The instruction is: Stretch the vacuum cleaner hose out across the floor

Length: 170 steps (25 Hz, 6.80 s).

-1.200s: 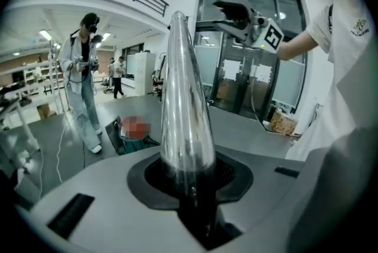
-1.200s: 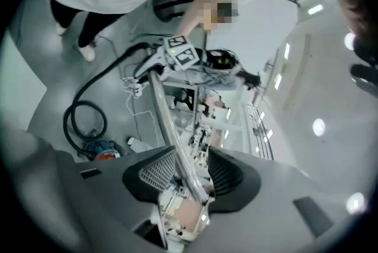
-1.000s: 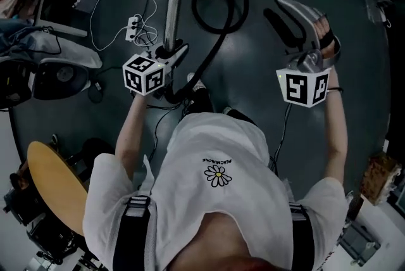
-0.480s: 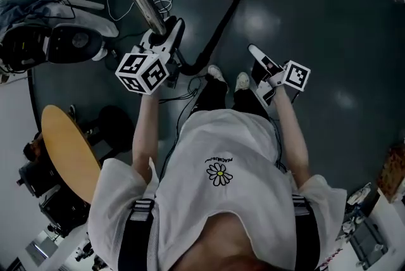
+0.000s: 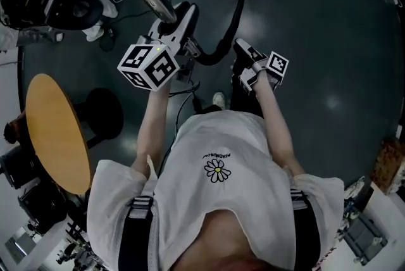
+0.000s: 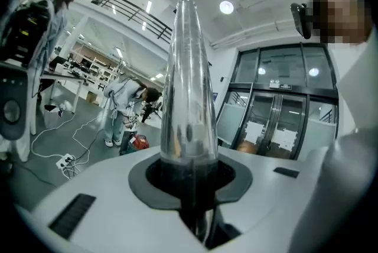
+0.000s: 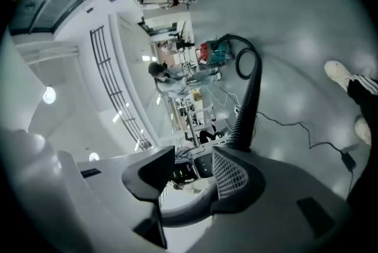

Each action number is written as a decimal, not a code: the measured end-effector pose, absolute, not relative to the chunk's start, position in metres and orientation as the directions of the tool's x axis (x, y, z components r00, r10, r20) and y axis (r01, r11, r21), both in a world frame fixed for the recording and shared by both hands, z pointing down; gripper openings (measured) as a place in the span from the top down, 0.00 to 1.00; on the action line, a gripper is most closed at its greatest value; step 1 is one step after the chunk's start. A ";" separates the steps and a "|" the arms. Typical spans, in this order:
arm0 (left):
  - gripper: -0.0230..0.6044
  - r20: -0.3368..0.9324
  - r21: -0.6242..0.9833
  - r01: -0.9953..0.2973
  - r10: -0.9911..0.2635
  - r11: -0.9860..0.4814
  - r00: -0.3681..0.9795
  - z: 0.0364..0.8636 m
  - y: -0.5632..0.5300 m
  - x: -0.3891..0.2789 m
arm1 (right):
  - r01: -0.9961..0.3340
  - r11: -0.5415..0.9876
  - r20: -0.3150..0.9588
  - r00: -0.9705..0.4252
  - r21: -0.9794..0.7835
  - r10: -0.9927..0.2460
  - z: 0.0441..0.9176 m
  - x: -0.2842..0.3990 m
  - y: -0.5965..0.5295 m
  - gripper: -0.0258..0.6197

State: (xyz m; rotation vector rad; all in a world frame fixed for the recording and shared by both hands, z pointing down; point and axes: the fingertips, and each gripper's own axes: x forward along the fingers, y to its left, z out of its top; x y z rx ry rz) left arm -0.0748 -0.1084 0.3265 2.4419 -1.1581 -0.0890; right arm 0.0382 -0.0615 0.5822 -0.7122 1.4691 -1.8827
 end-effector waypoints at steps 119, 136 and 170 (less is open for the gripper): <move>0.36 -0.056 0.997 -0.027 -0.941 -0.069 0.334 0.521 0.105 -0.240 | 0.417 0.109 -0.386 -0.894 -0.902 0.226 0.268 -0.052 0.034 0.69; 0.23 0.284 0.958 0.056 -0.958 0.283 -0.025 0.561 0.084 -0.273 | 0.176 0.437 -0.443 -0.629 -0.882 -0.639 0.306 0.022 0.005 0.71; 0.21 -0.459 0.459 0.014 -0.224 -0.888 0.860 0.313 0.173 -0.081 | 0.192 0.630 -0.390 -0.900 -0.753 -0.193 0.234 0.065 0.031 0.72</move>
